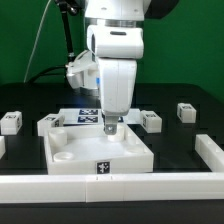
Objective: Assemble one leg
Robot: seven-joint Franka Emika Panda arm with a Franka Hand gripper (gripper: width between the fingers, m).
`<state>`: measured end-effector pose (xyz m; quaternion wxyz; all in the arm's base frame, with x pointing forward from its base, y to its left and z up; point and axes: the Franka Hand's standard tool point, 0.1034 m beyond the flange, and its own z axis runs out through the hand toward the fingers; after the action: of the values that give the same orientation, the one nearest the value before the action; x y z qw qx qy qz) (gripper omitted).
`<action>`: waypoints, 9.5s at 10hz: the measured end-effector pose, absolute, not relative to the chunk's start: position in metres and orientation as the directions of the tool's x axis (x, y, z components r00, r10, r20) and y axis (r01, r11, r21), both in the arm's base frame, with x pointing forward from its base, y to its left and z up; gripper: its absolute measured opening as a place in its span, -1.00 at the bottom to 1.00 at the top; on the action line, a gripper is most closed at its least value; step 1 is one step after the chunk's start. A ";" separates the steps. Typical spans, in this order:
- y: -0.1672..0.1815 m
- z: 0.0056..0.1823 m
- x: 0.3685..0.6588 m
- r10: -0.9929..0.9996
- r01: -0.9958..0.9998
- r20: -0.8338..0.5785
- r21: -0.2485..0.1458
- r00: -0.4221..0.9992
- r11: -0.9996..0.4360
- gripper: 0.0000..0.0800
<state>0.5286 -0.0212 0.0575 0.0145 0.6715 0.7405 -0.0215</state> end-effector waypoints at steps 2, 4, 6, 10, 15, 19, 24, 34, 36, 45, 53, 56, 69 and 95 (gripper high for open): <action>-0.025 0.054 0.522 0.993 0.994 -0.049 -0.037 -0.108 0.107 0.62; -0.025 0.054 0.522 0.993 0.994 -0.049 -0.037 -0.108 0.107 0.62; -0.026 0.053 0.520 0.991 0.992 -0.048 -0.041 -0.123 0.121 0.62; -0.027 0.032 0.475 0.991 0.991 -0.029 -0.044 -0.130 0.128 0.62; -0.032 0.007 0.455 0.994 0.992 -0.012 -0.064 -0.110 0.109 0.62; -0.032 0.006 0.455 0.994 0.992 -0.013 -0.068 -0.106 0.105 0.06; -0.032 0.007 0.457 0.994 0.993 -0.013 -0.060 -0.105 0.104 -0.85; 0.060 0.009 0.476 1.000 0.999 0.017 -0.034 0.007 -0.006 -0.85; 0.073 0.008 0.484 1.000 1.000 0.027 -0.025 -0.011 0.012 -0.85; 0.083 0.006 0.491 0.999 0.999 0.029 -0.035 0.020 -0.019 0.07; 0.085 0.015 0.492 0.999 0.999 0.024 -0.030 0.039 -0.038 0.62; 0.103 0.051 0.481 0.993 0.993 -0.002 -0.022 0.116 -0.116 0.62; 0.152 0.054 0.437 0.368 0.367 -0.048 -0.026 0.929 -0.930 0.62; 0.174 0.010 0.322 0.062 0.128 -0.838 0.009 0.541 -0.992 0.62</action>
Offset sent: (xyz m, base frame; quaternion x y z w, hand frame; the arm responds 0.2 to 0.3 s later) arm 0.0000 0.0000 0.0000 0.0000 0.0000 0.0000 1.0000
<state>0.3217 0.1745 0.0104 0.0347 0.8772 0.0542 -0.4757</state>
